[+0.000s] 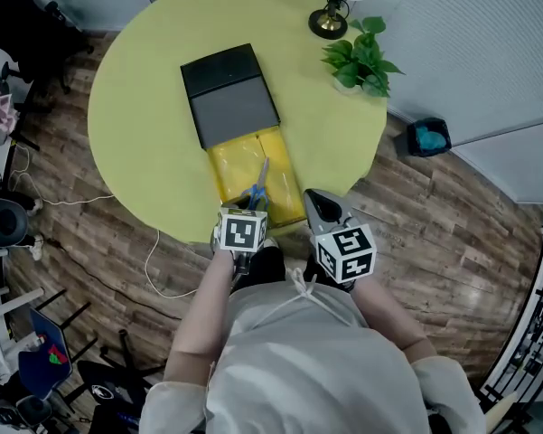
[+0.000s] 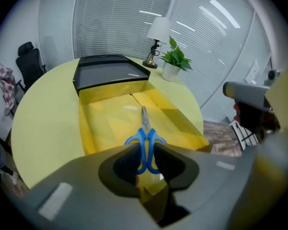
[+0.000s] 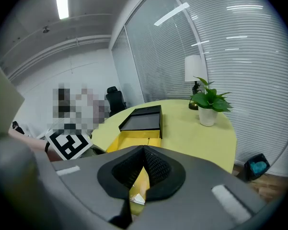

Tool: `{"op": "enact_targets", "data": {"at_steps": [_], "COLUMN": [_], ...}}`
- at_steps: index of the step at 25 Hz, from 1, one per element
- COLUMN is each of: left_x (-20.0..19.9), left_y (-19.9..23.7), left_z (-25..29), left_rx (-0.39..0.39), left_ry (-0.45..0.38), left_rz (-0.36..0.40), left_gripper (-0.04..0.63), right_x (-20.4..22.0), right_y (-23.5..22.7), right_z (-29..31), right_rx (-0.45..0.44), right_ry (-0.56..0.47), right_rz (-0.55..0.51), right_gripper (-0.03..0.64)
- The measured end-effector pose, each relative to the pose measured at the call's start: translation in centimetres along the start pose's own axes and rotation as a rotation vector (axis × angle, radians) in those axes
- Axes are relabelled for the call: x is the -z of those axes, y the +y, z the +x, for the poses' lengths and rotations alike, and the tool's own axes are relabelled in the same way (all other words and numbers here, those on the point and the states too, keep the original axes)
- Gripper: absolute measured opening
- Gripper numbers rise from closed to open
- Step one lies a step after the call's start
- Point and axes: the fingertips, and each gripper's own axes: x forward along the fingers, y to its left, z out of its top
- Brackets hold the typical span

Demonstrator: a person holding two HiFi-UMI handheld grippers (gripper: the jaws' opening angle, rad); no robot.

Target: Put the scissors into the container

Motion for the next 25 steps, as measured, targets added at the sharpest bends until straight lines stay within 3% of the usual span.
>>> {"op": "enact_targets", "data": {"at_steps": [11,13,15,25], "left_x": [-0.7,-1.6,-2.8,-8.8], "left_y": [0.1,0.1,0.3,-0.2], "left_z": [-1.2,-2.4,-4.2,-16.0], "left_rx": [0.020,0.008,-0.022,-0.077], "left_ry": [-0.101,-0.167,-0.256,-0.662], "left_rz": [-0.076,-0.088,-0.082,-0.024], "left_gripper": [0.110,0.081,0.006,0.006], "right_x": [-0.4,-0.6,-0.8,-3.9], "right_y": [0.8,1.1,1.4,4.3], "right_z": [0.2,0.1,0.0,-0.7], "right_rx": [-0.021,-0.027,-0.034,-0.089], "right_ry": [0.003,-0.001,-0.006,-0.078], "right_rz": [-0.030,-0.037,-0.043,-0.108], "right_gripper": [-0.002,-0.002,-0.002,-0.002]}}
